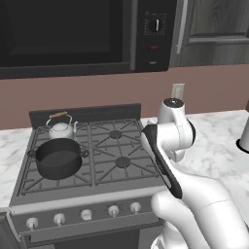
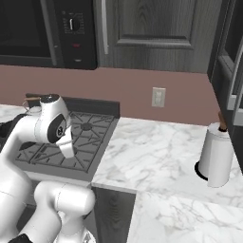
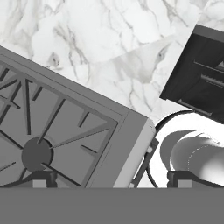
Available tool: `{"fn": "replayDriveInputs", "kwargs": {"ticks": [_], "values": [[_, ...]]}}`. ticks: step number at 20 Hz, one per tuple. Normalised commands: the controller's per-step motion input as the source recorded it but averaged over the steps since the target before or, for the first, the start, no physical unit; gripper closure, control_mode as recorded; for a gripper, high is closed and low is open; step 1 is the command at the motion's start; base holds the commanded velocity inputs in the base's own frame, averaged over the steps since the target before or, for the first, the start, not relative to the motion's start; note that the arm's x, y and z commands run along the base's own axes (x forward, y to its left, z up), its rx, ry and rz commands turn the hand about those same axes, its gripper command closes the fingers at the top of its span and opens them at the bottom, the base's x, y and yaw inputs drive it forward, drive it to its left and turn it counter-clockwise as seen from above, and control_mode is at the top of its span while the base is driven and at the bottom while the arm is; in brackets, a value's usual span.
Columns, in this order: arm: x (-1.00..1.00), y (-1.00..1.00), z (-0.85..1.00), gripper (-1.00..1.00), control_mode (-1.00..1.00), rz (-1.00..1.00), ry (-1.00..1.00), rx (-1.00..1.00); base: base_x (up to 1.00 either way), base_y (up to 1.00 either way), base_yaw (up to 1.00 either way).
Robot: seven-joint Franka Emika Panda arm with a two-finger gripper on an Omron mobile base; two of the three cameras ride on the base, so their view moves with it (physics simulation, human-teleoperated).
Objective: Pick the kettle from the cabinet and place it on a stove burner. Then pick the pot from the counter and place it on another stove burner. Finally, turn both burners on.
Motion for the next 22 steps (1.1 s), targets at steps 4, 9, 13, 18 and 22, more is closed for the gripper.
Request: {"fn": "replayDriveInputs", "kwargs": {"ticks": [4, 9, 13, 18, 22], "values": [[0.00, 0.00, 0.00, -1.00, -1.00, 0.00, 0.00, 0.00, 0.00, 0.00, 0.00], [0.00, 0.06, 0.00, -1.00, -1.00, 0.00, 0.00, 0.00, 0.00, 0.00, 0.00], [0.00, 0.43, 0.01, -1.00, -1.00, 0.00, 0.00, -0.08, 0.00, 0.00, 0.00], [-0.08, 0.52, 0.10, -1.00, -1.00, 0.00, -0.03, -0.12, 0.00, 0.00, 0.00], [-0.06, 0.43, 0.13, -1.00, -1.00, 0.00, -0.06, -0.10, 0.00, 0.00, 0.00]]}}
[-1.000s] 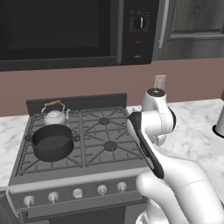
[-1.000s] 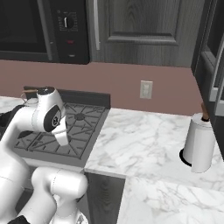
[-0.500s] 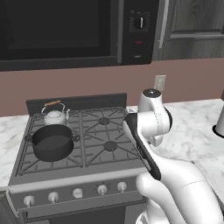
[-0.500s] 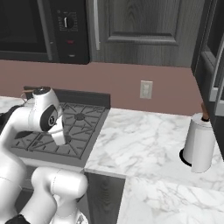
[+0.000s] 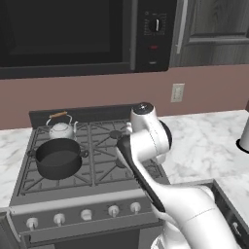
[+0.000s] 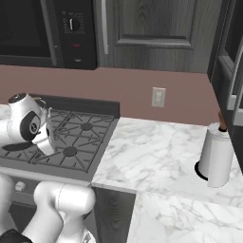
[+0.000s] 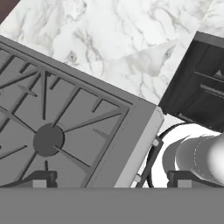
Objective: Pick the kettle from the cabinet and place it on a stove burner. Then pick the pot from the counter and place it on another stove burner. Finally, turn both burners on.
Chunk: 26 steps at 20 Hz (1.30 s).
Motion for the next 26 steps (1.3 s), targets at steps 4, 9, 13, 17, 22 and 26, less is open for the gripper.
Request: {"fn": "replayDriveInputs", "kwargs": {"ticks": [4, 9, 13, 17, 22, 26], "values": [[-0.08, 0.43, 0.16, -1.00, -1.00, 0.00, -0.06, -0.11, 0.00, 0.00, 0.00], [-0.18, 0.46, 0.11, -1.00, -1.00, 0.00, -0.09, -0.12, 0.00, 0.00, 0.00], [-0.24, 0.43, 0.02, -1.00, -1.00, 0.02, -0.11, -0.14, 0.00, 0.00, 0.00], [-0.30, 0.38, 0.00, -1.00, -1.00, 0.02, -0.12, -0.16, 0.00, 0.00, 0.00], [-0.35, 0.35, 0.00, -1.00, -1.00, 0.03, -0.12, -0.16, 0.00, 0.00, 0.00], [-0.35, 0.38, 0.00, -1.00, -1.00, 0.03, -0.11, -0.17, 0.00, 0.00, 0.00]]}}
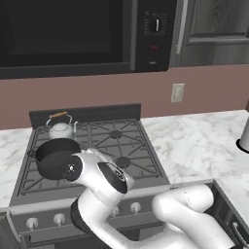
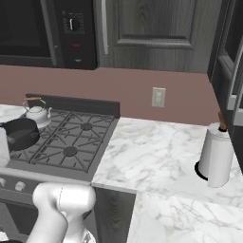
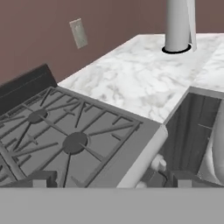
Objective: Pick the kettle from the cabinet and place it on a stove burner. Then pick the pot from the counter and place it on another stove burner. Finally, turn both burners on.
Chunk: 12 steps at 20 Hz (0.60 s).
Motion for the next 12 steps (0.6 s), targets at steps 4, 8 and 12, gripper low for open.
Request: {"fn": "replayDriveInputs", "kwargs": {"ticks": [4, 8, 12], "values": [[-0.31, 0.31, 0.00, -1.00, -1.00, 0.03, -0.09, -0.16, 0.00, 0.00, 0.00], [-0.31, 0.28, 0.00, -1.00, -1.00, 0.03, -0.09, -0.15, 0.00, 0.00, 0.00], [-0.30, 0.28, 0.00, -1.00, -1.00, 0.03, -0.08, -0.14, 0.00, 0.00, 0.00]]}}
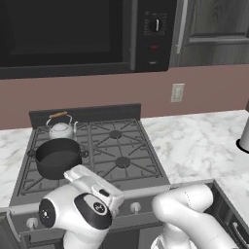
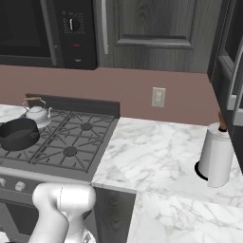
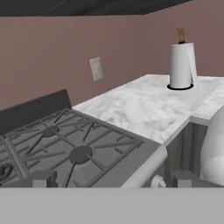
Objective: Pick the kettle from the cabinet and place it on a stove burner. Then pick the pot from the counter and place it on another stove burner. Finally, turn both burners on.
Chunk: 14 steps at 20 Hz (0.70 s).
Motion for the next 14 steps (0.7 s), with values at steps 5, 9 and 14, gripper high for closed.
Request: {"fn": "replayDriveInputs", "kwargs": {"ticks": [5, 9, 14], "values": [[-0.27, 0.28, 0.00, -1.00, -1.00, 0.04, -0.06, -0.13, 0.00, 0.00, 0.00], [-0.22, 0.25, 0.00, -1.00, -1.00, 0.04, -0.04, -0.12, 0.00, 0.00, 0.00], [-0.10, 0.14, -0.11, -1.00, -1.00, 0.04, 0.00, -0.06, 0.00, 0.00, 0.00]]}}
